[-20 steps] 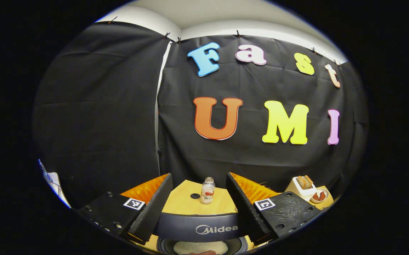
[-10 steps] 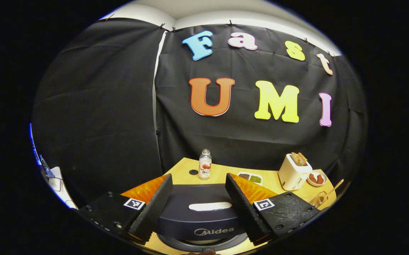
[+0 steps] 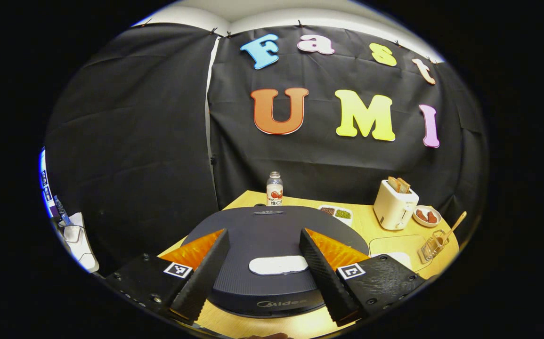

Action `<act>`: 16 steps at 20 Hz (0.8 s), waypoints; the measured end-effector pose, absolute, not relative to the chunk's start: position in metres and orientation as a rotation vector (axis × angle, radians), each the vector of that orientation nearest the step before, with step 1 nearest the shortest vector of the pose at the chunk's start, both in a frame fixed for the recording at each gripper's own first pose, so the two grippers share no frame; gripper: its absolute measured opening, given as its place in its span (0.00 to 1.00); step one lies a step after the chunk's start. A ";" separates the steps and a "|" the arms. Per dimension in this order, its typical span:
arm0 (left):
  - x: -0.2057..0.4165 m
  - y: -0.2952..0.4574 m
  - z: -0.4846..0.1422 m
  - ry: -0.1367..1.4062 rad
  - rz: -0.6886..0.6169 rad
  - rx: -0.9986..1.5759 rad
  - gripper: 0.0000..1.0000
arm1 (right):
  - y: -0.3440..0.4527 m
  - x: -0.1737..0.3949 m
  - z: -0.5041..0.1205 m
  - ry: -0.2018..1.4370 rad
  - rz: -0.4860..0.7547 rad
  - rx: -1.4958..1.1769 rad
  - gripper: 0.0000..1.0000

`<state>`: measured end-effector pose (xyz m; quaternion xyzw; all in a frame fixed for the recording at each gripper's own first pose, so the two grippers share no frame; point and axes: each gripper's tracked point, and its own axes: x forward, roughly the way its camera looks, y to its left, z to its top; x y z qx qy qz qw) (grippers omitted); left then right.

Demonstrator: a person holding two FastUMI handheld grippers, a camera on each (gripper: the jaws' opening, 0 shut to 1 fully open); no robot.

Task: Close the left gripper, press the button to open the rice cooker; take a wooden spoon from the chopstick holder with the right hand, scoop a spoonful of rice and pour it into the rice cooker, then put the wooden spoon back into the chopstick holder.

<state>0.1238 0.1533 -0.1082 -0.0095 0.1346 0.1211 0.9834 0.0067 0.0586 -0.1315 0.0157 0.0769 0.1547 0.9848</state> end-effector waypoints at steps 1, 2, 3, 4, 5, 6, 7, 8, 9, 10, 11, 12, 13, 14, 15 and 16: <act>0.122 0.153 -0.110 0.268 0.243 -0.020 0.97 | 0.061 0.006 -0.132 0.157 0.315 0.033 0.93; 0.120 0.152 -0.111 0.265 0.240 -0.017 0.97 | 0.063 0.006 -0.134 0.161 0.318 0.033 0.91; 0.118 0.152 -0.113 0.267 0.238 -0.014 0.97 | 0.065 0.005 -0.135 0.165 0.322 0.032 0.91; 0.117 0.151 -0.116 0.266 0.236 -0.010 0.97 | 0.067 0.005 -0.136 0.169 0.324 0.031 0.91; 0.115 0.150 -0.120 0.266 0.236 -0.006 0.97 | 0.068 0.005 -0.136 0.173 0.325 0.031 0.93; 0.112 0.150 -0.123 0.263 0.237 -0.005 0.97 | 0.069 0.005 -0.136 0.173 0.324 0.031 0.91; 0.110 0.150 -0.125 0.261 0.239 -0.008 0.97 | 0.071 0.006 -0.135 0.173 0.324 0.029 0.93; 0.108 0.149 -0.129 0.263 0.240 -0.009 0.97 | 0.073 0.006 -0.136 0.175 0.324 0.025 0.93; 0.107 0.148 -0.133 0.267 0.242 -0.009 0.97 | 0.075 0.006 -0.137 0.177 0.327 0.022 0.91; 0.107 0.148 -0.137 0.266 0.246 -0.009 0.97 | 0.078 0.005 -0.137 0.179 0.332 0.022 0.91; 0.106 0.148 -0.141 0.266 0.251 -0.010 0.97 | 0.081 0.004 -0.138 0.181 0.338 0.022 0.91; 0.105 0.147 -0.140 0.243 0.257 -0.004 0.97 | 0.083 0.003 -0.138 0.181 0.343 0.024 0.91; 0.107 0.147 -0.141 0.225 0.261 0.002 0.98 | 0.085 0.003 -0.138 0.181 0.345 0.024 0.91; 0.105 0.147 -0.140 0.215 0.265 0.006 1.00 | 0.086 0.004 -0.139 0.179 0.344 0.023 0.91; 0.106 0.148 -0.141 0.208 0.265 0.009 0.98 | 0.088 0.005 -0.140 0.185 0.345 0.018 0.91; 0.106 0.147 -0.142 0.206 0.266 0.007 0.98 | 0.088 0.007 -0.145 0.196 0.345 0.014 0.91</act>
